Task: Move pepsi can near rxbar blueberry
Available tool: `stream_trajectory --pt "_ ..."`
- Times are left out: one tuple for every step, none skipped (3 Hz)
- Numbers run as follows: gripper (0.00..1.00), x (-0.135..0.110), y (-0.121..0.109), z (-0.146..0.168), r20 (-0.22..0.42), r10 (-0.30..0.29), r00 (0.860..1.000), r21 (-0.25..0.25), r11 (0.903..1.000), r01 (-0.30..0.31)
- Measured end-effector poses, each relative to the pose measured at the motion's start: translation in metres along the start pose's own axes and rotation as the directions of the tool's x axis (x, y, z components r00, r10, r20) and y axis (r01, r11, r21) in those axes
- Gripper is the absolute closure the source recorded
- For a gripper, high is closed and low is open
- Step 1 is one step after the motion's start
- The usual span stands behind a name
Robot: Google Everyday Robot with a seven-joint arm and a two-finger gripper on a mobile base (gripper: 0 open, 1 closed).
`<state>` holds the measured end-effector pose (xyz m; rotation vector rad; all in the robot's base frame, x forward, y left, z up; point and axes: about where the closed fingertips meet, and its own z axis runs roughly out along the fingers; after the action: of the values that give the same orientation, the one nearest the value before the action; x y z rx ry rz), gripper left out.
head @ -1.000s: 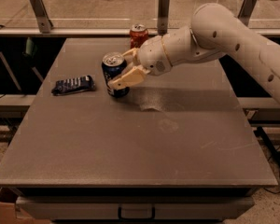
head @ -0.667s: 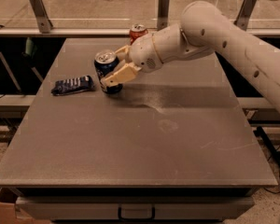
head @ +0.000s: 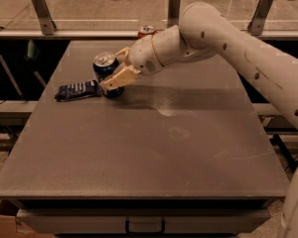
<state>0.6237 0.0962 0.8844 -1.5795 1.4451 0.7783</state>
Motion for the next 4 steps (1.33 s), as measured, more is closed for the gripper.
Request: stream_trajectory --pt "0.12 0.002 -0.001 0.009 0.001 0.005 1.000 -0.003 1.0000 -0.005" --pt "0.00 0.002 0.000 0.008 0.012 0.011 1.000 0.004 0.9999 -0.011" --pt "0.00 -0.002 -0.003 -0.007 0.021 0.004 1.000 0.028 0.9996 -0.004" --pt "0.00 -0.012 -0.002 -0.054 0.006 -0.029 1.000 0.087 0.9958 0.029"
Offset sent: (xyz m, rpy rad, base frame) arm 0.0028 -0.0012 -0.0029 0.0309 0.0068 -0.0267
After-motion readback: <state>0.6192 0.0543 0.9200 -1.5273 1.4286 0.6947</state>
